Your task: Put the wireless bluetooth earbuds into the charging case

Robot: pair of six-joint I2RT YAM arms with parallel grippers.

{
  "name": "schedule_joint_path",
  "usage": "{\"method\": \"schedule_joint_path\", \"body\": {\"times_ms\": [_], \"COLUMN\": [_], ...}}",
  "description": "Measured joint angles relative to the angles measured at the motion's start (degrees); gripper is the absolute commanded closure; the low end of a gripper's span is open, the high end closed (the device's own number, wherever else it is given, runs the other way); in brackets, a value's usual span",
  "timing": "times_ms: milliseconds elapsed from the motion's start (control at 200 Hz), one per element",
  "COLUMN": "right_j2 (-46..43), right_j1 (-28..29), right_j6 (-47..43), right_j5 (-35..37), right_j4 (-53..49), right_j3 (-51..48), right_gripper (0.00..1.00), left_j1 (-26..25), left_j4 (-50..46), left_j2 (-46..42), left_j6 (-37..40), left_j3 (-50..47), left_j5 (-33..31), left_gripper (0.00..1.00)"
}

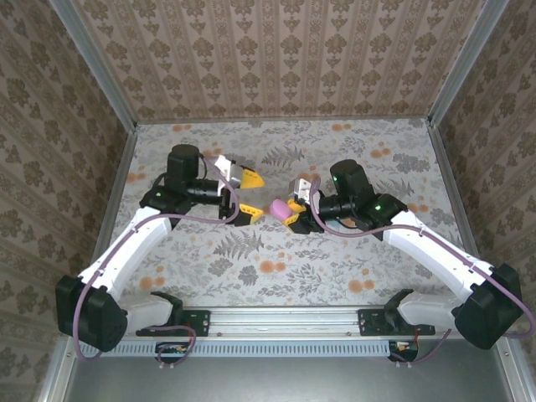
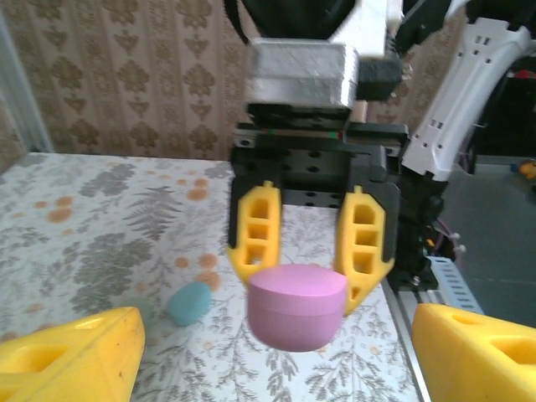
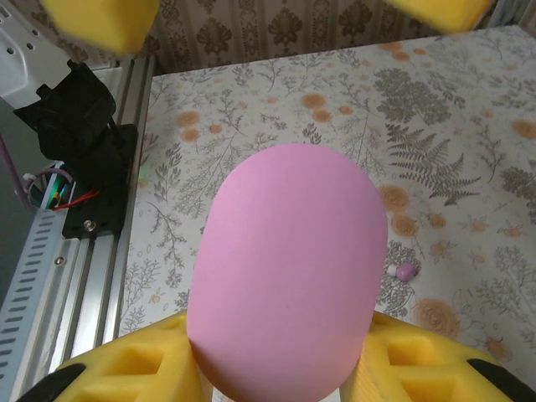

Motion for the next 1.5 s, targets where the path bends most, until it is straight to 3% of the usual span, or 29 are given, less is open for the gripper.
{"method": "schedule_joint_path", "body": {"times_ms": [785,1200,1500], "right_j2": [0.0,-0.02,-0.02], "right_j1": [0.0,0.0,0.0], "right_j6": [-0.79,-0.76,-0.55], "right_j5": [0.07,0.09,0.35], "right_j4": [3.32,4.81,5.03], "right_j3": [0.0,0.0,0.0], "right_gripper": [0.6,0.6,0.6], "left_j1": [-6.86,-7.21,-7.23], "left_j4": [-7.69,-9.79,-9.7], "left_j2": [6.14,6.49,6.88], "left_j6": [5.62,6.27,6.43], "left_j3": [4.83,5.18,5.9], "left_j5": [-5.73,-6.86,-6.91], "left_gripper": [0.23,0.44,0.52]}}
